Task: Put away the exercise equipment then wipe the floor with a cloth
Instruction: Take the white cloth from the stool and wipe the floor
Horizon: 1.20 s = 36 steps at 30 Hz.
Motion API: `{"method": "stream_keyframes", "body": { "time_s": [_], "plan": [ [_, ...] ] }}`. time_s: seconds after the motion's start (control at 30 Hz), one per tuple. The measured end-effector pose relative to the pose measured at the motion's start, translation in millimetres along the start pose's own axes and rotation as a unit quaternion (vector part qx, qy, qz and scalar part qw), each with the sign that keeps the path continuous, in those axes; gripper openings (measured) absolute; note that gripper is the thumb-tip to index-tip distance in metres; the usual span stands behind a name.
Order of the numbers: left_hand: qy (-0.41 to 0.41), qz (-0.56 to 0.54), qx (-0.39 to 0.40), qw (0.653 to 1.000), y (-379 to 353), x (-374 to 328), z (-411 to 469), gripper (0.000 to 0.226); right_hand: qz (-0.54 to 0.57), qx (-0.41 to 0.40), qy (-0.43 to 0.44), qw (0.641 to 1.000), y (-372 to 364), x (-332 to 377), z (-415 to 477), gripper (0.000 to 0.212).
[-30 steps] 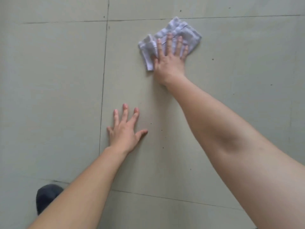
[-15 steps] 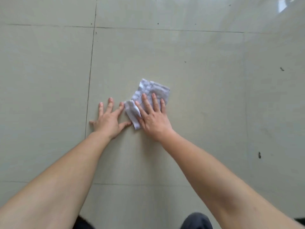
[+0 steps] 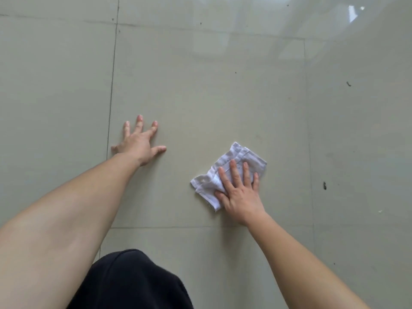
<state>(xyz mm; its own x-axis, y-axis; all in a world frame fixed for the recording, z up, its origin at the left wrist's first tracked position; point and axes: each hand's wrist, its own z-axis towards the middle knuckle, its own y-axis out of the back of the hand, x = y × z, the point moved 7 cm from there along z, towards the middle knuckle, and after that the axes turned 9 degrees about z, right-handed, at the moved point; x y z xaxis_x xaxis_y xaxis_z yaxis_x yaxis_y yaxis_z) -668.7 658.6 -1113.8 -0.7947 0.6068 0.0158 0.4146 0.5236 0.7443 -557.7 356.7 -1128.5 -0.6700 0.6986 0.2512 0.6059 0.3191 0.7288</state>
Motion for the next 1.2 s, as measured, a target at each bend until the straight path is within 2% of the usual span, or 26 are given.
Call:
{"method": "stream_keyframes", "body": {
  "time_s": [0.1, 0.23, 0.3, 0.37, 0.47, 0.57, 0.63, 0.73, 0.83, 0.93, 1.0, 1.07, 1.1, 1.2],
  "plan": [
    [0.005, -0.001, 0.015, 1.000, -3, 2, -3, 0.084, 0.004, 0.006, 0.002, 1.000, -4, 7, 2, 0.069],
    [0.002, -0.011, -0.009, 1.000, -7, 5, 5, 0.086, 0.014, -0.040, 0.009, 0.999, 2, 28, 20, 0.066],
    [0.008, 0.001, -0.021, 1.000, -6, 6, 8, 0.087, -0.003, -0.043, 0.057, 0.997, -3, 52, 26, 0.063],
    [0.026, 0.028, -0.024, 0.999, -7, 3, 8, 0.084, -0.029, -0.012, 0.138, 0.990, -24, 77, 18, 0.063],
    [0.089, 0.059, -0.051, 0.993, -15, -12, -15, 0.065, -0.064, 0.011, 0.226, 0.972, -41, 80, 4, 0.069],
    [0.162, -0.019, -0.113, 0.980, -41, -36, -71, 0.051, -0.128, 0.050, 0.303, 0.943, -20, 47, 8, 0.064],
    [0.178, -0.054, -0.150, 0.971, -67, -55, -110, 0.052, -0.125, 0.033, 0.263, 0.956, 19, -4, 30, 0.067],
    [0.162, -0.074, -0.152, 0.972, -107, -93, -155, 0.055, -0.059, -0.032, 0.092, 0.993, 93, -117, 72, 0.066],
    [0.166, -0.085, -0.137, 0.973, -137, -124, -180, 0.055, 0.002, -0.039, -0.044, 0.998, 151, -204, 102, 0.063],
    [0.156, -0.069, -0.150, 0.974, -151, -142, -196, 0.051, 0.044, -0.072, -0.094, 0.992, 180, -227, 123, 0.063],
    [0.190, -0.087, -0.148, 0.967, -161, -145, -211, 0.050, 0.066, -0.105, -0.124, 0.985, 186, -222, 133, 0.063],
    [0.236, -0.122, -0.101, 0.959, -177, -146, -231, 0.053, 0.077, -0.118, -0.135, 0.981, 187, -201, 140, 0.064],
    [0.254, -0.129, -0.083, 0.955, -184, -145, -242, 0.053, 0.068, -0.108, -0.109, 0.986, 183, -180, 145, 0.065],
    [0.274, -0.133, -0.023, 0.952, -203, -137, -264, 0.054, 0.010, -0.040, 0.045, 0.998, 151, -89, 149, 0.065]
  ]
}}
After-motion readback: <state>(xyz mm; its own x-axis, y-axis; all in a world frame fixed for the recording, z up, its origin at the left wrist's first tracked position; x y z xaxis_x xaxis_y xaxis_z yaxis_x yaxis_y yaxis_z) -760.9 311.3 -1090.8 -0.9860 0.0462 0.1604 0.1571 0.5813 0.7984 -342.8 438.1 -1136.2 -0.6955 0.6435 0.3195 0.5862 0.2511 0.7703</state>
